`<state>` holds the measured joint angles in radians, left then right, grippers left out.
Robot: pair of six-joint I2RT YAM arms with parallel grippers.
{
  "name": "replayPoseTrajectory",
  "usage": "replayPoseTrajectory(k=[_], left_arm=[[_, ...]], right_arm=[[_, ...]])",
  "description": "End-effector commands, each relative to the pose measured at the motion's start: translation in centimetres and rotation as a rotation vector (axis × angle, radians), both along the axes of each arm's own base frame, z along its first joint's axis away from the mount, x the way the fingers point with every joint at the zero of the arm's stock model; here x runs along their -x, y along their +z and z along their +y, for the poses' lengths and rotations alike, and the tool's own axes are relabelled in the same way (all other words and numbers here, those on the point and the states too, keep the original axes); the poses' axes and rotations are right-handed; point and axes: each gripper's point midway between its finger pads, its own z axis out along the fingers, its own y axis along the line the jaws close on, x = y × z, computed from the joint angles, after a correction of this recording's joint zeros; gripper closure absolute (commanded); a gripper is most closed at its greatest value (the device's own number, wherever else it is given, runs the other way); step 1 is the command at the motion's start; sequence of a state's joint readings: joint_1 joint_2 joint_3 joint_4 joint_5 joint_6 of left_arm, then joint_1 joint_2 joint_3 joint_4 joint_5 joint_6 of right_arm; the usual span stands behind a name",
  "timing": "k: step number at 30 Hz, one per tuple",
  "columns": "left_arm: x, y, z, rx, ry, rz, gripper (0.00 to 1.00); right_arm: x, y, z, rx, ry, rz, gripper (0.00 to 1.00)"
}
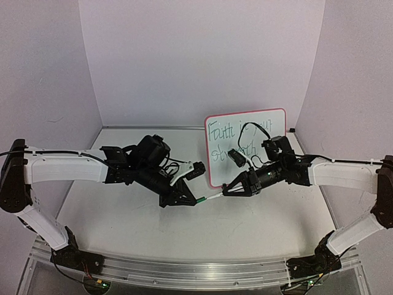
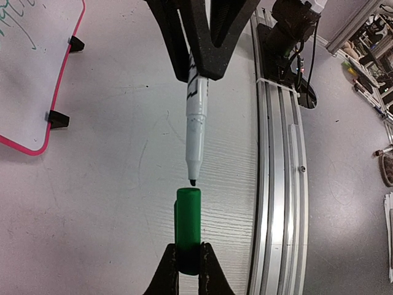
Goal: Write a sentence on the whiteboard
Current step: Insert the whiteboard marker without the cap into the pen cap.
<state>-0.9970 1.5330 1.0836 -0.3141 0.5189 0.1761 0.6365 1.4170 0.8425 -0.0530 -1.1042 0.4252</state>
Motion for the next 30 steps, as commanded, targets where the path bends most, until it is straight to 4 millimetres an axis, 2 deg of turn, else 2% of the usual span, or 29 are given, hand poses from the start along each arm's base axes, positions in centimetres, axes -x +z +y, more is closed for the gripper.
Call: replayPoseTrajectory(k=[1, 30], left_arm=[[0.27, 0.13, -0.11, 0.004, -0.017, -0.009, 1.00], [0.55, 0.51, -0.59, 0.022, -0.047, -0.001, 1.00]], right_arm=[[-0.35, 2.22, 0.51, -0.045, 0.001, -0.065, 1.00], [-0.76, 1.58, 1.12, -0.043, 0.024, -0.046, 1.00]])
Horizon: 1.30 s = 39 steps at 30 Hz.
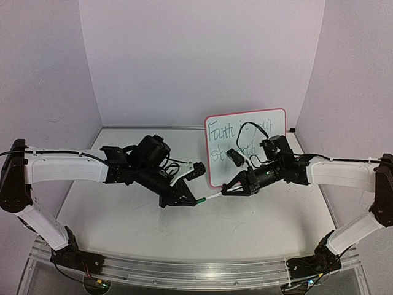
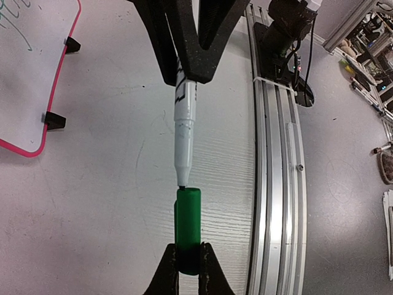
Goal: Write a sentence on the whiteboard
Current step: Insert the whiteboard marker without the cap into the pen cap.
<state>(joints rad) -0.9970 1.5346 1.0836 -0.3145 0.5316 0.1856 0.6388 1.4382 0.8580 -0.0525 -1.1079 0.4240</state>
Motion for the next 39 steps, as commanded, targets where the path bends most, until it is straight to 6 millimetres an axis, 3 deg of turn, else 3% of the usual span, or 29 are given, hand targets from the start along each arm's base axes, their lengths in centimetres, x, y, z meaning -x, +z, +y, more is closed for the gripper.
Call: replayPoseTrajectory(k=[1, 16, 29, 39], left_arm=[[0.3, 0.5, -0.6, 0.019, -0.032, -0.002, 1.00], [0.2, 1.0, -0.8, 0.034, -0.028, -0.010, 1.00], [0.2, 1.7, -1.2, 0.059, -0.033, -0.001, 1.00], [0.8, 3.8, -1.8, 0.138, -0.056, 0.032, 1.00]], right_arm=[[-0.5, 1.6, 0.8, -0.044, 0.020, -0.048, 1.00], [-0.2, 1.0, 1.3, -0.038, 0.042, -0.035, 1.00], [0.6, 0.7, 3.8, -0.053, 0.117, -0.040, 1.00], [2.0, 0.2, 5.7, -0.067, 0.194, -0.049, 1.00]])
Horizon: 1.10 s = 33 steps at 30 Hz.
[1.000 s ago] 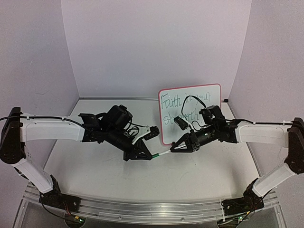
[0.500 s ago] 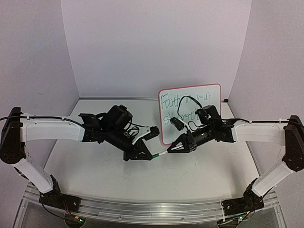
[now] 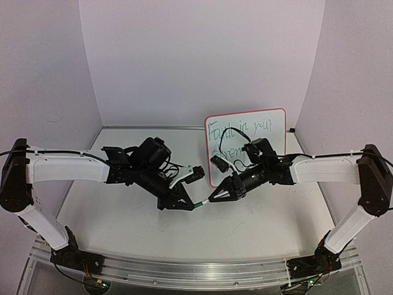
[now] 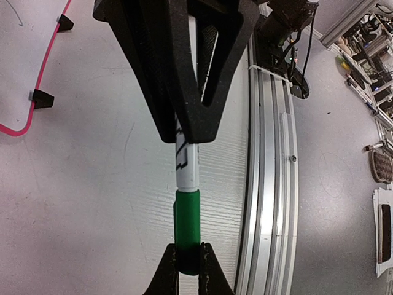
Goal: Write a sentence on the whiteboard
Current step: Insert the whiteboard marker without the cap into the pen cap.
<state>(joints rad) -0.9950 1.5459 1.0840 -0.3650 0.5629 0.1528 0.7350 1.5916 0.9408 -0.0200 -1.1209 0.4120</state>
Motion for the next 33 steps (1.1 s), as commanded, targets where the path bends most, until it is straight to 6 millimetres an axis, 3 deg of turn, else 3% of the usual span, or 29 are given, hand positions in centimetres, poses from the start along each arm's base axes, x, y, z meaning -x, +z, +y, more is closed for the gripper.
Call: replayPoseTrajectory(k=[1, 10, 17, 20, 23, 26, 27, 31, 33], left_arm=[[0.1, 5.2, -2.4, 0.194, -0.054, -0.041, 1.00], [0.3, 8.6, -2.3, 0.300, -0.049, -0.051, 1.00], [-0.2, 9.8, -1.9, 0.337, -0.019, -0.082, 1.00], [-0.5, 9.8, -1.6, 0.334, -0.005, -0.094, 1.00], [-0.7, 8.6, -1.0, 0.274, 0.000, -0.087, 1.00], [-1.5, 7.2, 0.0, 0.203, 0.038, -0.111, 0.87], [-2.0, 6.8, 0.5, 0.180, 0.062, -0.125, 0.78], [-5.6, 6.7, 2.7, 0.135, 0.208, -0.183, 0.45], [-7.8, 7.3, 3.8, 0.142, 0.283, -0.191, 0.36]], right_arm=[[1.0, 2.1, 2.2, -0.094, 0.097, -0.067, 1.00], [2.7, 2.9, 4.0, -0.137, 0.192, -0.064, 1.00], [4.0, 2.4, 5.3, -0.140, 0.248, -0.044, 1.00], [4.4, 2.3, 5.6, -0.136, 0.257, -0.041, 1.00], [3.4, 2.3, 5.4, -0.113, 0.197, -0.085, 1.00], [0.5, 2.2, 3.4, -0.076, 0.066, -0.118, 1.00], [-0.8, 2.2, 2.6, -0.058, 0.003, -0.138, 1.00], [-4.7, 1.1, -1.8, 0.023, -0.208, -0.157, 1.00], [-5.4, -0.2, -3.3, 0.085, -0.269, -0.157, 1.00]])
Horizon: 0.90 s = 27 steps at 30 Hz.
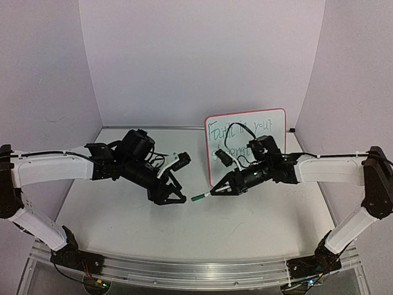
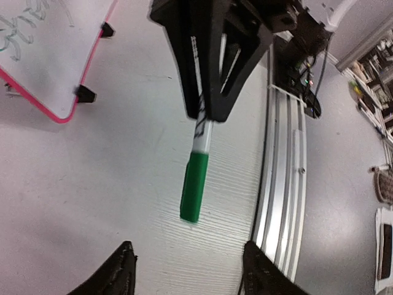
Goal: Write a sentence on the whiteboard
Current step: Insert the whiteboard marker without the cap into the pen cap, then put down the whiteboard marker at the center of the board.
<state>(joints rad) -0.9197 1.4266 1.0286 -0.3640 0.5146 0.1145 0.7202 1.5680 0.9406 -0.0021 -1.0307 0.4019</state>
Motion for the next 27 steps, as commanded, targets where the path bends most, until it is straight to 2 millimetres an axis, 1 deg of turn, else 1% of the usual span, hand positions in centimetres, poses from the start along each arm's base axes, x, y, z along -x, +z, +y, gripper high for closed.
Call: replayPoseTrajectory(k=[1, 5, 7, 11, 13, 16, 18, 20, 24, 26, 27], left_arm=[[-6.4, 5.7, 1.6, 0.109, 0.191, -0.162, 0.33], [-10.1, 6.0, 3.8, 0.082, 0.347, -0.177, 0.26], [-11.6, 6.2, 4.9, 0.072, 0.425, -0.182, 0.25], [-14.1, 6.6, 6.7, 0.070, 0.575, -0.153, 0.24], [-15.2, 6.6, 7.5, 0.069, 0.642, -0.119, 0.24], [-16.5, 6.0, 9.4, 0.057, 0.749, -0.065, 0.24], [-17.2, 5.3, 11.0, 0.064, 0.835, -0.021, 0.23], [-17.8, 4.3, 12.8, 0.085, 0.918, 0.017, 0.23], [-19.5, 2.6, 17.0, 0.128, 1.089, 0.058, 0.21], [-20.3, 1.7, 19.0, 0.141, 1.157, 0.060, 0.20], [-20.8, 0.9, 20.3, 0.139, 1.198, 0.067, 0.20]], right_arm=[[-3.8, -1.6, -3.8, 0.111, -0.228, -0.069, 1.00], [-5.0, -5.0, -6.6, 0.208, -0.325, -0.022, 1.00], [-5.4, -6.5, -7.7, 0.246, -0.358, -0.001, 0.97], [-6.6, -8.4, -9.5, 0.308, -0.422, 0.011, 0.90], [-7.8, -9.0, -11.3, 0.352, -0.488, 0.011, 0.85], [-9.2, -9.9, -14.1, 0.418, -0.580, 0.025, 0.68], [-9.8, -10.4, -16.1, 0.466, -0.629, 0.032, 0.52], [-10.3, -10.7, -17.7, 0.511, -0.668, 0.027, 0.39], [-11.5, -10.4, -21.3, 0.600, -0.754, -0.007, 0.18], [-12.3, -9.8, -23.4, 0.642, -0.810, -0.036, 0.09], [-12.8, -9.4, -24.4, 0.654, -0.838, -0.050, 0.04]])
